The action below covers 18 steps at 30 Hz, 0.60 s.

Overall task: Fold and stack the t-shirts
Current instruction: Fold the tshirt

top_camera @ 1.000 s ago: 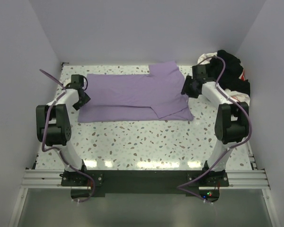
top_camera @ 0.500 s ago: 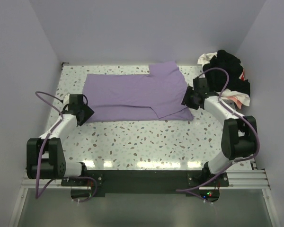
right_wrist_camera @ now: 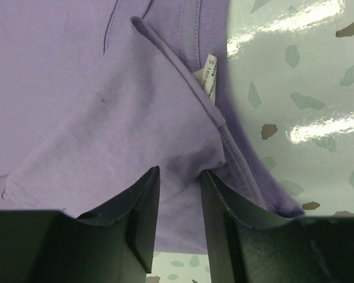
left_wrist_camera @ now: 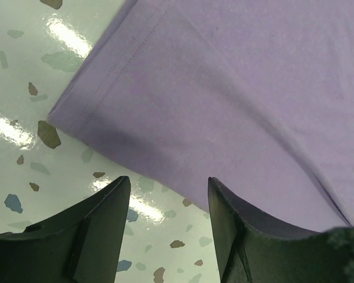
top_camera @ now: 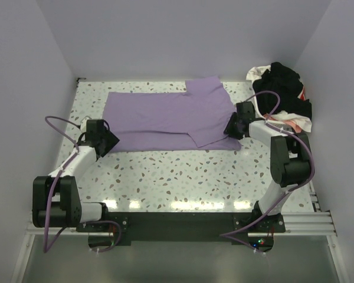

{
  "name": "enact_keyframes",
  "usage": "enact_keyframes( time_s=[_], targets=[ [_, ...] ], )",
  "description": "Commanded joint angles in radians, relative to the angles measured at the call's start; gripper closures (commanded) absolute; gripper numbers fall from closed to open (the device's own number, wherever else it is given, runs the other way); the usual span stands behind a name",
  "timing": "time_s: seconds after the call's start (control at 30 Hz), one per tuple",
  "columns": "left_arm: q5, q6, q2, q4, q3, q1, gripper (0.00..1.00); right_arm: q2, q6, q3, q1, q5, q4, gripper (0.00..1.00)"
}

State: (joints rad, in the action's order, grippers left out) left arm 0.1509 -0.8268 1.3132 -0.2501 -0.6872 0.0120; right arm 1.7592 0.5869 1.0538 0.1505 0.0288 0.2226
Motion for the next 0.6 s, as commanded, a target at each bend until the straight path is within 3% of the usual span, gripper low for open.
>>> enact_keyframes(
  time_s=[0.0, 0.23, 0.47, 0.57],
  targets=[
    [-0.014, 0.009, -0.025, 0.046, 0.009, -0.001, 0.40, 0.006, 0.034, -0.006, 0.000, 0.019, -0.069, 0.64],
    [-0.020, 0.011, -0.023, 0.051, 0.015, -0.003, 0.40, 0.025, 0.028, 0.008, 0.000, 0.048, -0.057, 0.73],
    [-0.020, 0.012, -0.017, 0.054, 0.018, -0.001, 0.41, 0.026, 0.030, 0.035, 0.000, 0.027, -0.055, 0.94],
    [-0.020, 0.012, -0.017, 0.052, 0.018, 0.000, 0.41, 0.031, 0.033, 0.061, 0.003, 0.011, -0.042, 0.98]
  ],
)
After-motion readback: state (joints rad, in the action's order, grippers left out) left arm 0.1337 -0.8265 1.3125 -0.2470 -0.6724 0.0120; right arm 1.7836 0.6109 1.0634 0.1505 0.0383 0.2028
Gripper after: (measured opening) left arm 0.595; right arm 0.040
